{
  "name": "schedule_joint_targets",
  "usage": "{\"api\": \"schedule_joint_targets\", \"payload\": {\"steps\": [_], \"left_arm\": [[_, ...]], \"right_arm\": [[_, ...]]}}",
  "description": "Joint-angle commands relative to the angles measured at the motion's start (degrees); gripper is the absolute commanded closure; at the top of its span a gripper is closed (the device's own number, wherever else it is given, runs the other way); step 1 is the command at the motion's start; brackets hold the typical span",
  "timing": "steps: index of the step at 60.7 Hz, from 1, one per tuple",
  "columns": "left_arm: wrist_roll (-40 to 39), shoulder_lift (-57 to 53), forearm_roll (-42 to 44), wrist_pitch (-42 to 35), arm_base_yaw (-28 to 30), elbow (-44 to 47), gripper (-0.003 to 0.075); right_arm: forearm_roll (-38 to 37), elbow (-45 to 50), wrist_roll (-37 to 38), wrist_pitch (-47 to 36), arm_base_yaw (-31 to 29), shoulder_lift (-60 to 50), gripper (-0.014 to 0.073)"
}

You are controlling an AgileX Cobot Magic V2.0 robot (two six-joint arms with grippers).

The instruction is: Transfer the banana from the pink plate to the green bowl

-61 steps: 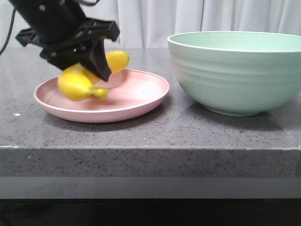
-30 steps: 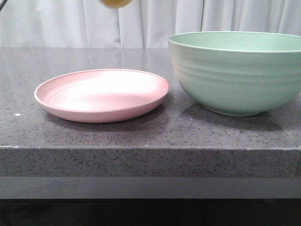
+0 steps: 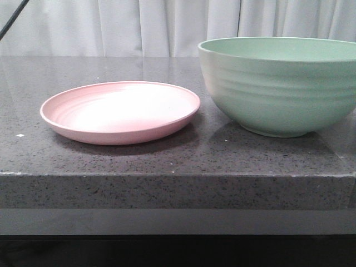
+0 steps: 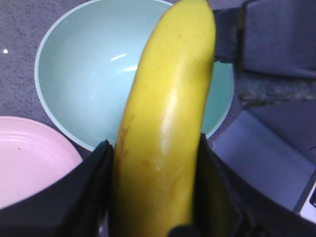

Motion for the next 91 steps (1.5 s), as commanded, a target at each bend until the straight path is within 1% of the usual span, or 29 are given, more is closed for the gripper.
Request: {"api": "schedule_joint_targets", "payload": {"steps": [1,8,12,16,23,26,31,36,39,41,44,45,49,53,55,63,67,75,82,91], "left_arm": [[0.11,-2.42,-0.45,-3.97,-0.52,-2.02,0.0564],[0.11,-2.42,-0.45,-3.97,-0.52,-2.02,0.0564],[0.11,-2.42,-0.45,-3.97,-0.52,-2.02,0.0564],[0.11,-2.42,-0.45,-3.97,-0.52,-2.02,0.0564],[0.11,-2.32,-0.45,-4.08,-0.52,-2.02,0.0564],[0.11,-2.32,-0.45,-4.08,-0.52,-2.02,0.0564],[0.11,-2.32,-0.45,-4.08,-0.52,-2.02,0.0563],[0.11,-2.32,-0.22,-4.08,-0.52,-2.02,0.0554],[0.30,-2.32,-0.01,-4.08,-0.52,-2.02,0.0517],[0.86,-2.32,0.15,-4.08,-0.52,-2.02,0.0478],[1.25,-2.32,0.14,-4.08,-0.52,-2.02,0.0386],[1.25,-2.32,0.14,-4.08,-0.52,-2.02,0.0340],[1.25,-2.32,0.43,-4.08,-0.52,-2.02,0.0192],[1.25,-2.32,1.20,-4.19,-0.52,-2.02,0.0106],[1.25,-2.32,1.48,-4.19,-0.52,-2.02,0.0087],[1.25,-2.44,2.52,-4.19,-0.52,-2.02,0.0082],[1.25,-2.58,2.98,-4.19,-0.52,-2.02,0.0082],[1.25,-3.05,3.22,-4.30,-0.52,-2.02,0.0082],[1.13,-3.30,3.22,-4.30,-0.52,-2.02,0.0082],[1.13,-3.30,3.22,-4.42,-0.52,-2.02,0.0082]], "right_arm": [[6.78,-2.83,-4.24,5.68,0.13,2.50,-0.0059],[7.29,-3.86,-4.24,10.53,0.13,6.06,-0.0055],[7.59,-4.01,-4.24,12.07,0.13,6.94,-0.0026],[7.83,-4.01,-4.24,12.89,0.13,7.27,0.0051],[7.97,-4.01,-4.24,13.15,0.13,7.27,0.0267],[7.97,-4.01,-4.24,13.15,0.13,7.27,0.0335],[7.97,-4.01,-4.24,13.15,0.13,7.27,0.0389],[7.92,-4.01,-4.24,12.82,0.13,7.27,0.0390],[7.92,-4.09,-4.41,12.64,0.08,7.27,0.0390],[7.75,-4.33,-4.70,12.52,0.01,7.27,0.0390],[6.40,-5.32,-5.02,12.03,0.01,7.33,0.0390],[5.85,-5.65,-5.02,11.87,0.01,7.33,0.0390],[3.28,-7.54,-5.02,10.80,0.01,7.33,0.0390],[-0.01,-10.11,-5.02,9.60,0.01,7.33,0.0390],[-1.48,-11.22,-5.02,9.05,0.01,7.33,0.0390],[-9.60,-16.72,-5.02,5.24,0.01,7.33,0.0390],[-15.86,-19.83,-5.02,2.67,0.01,7.46,0.0390],[-31.25,-25.95,-5.02,-2.31,0.01,9.37,0.0390],[-39.92,-29.18,-5.02,-3.07,0.01,12.69,0.0390],[-48.57,-29.82,-5.02,-2.58,0.01,18.86,0.0390]]}}
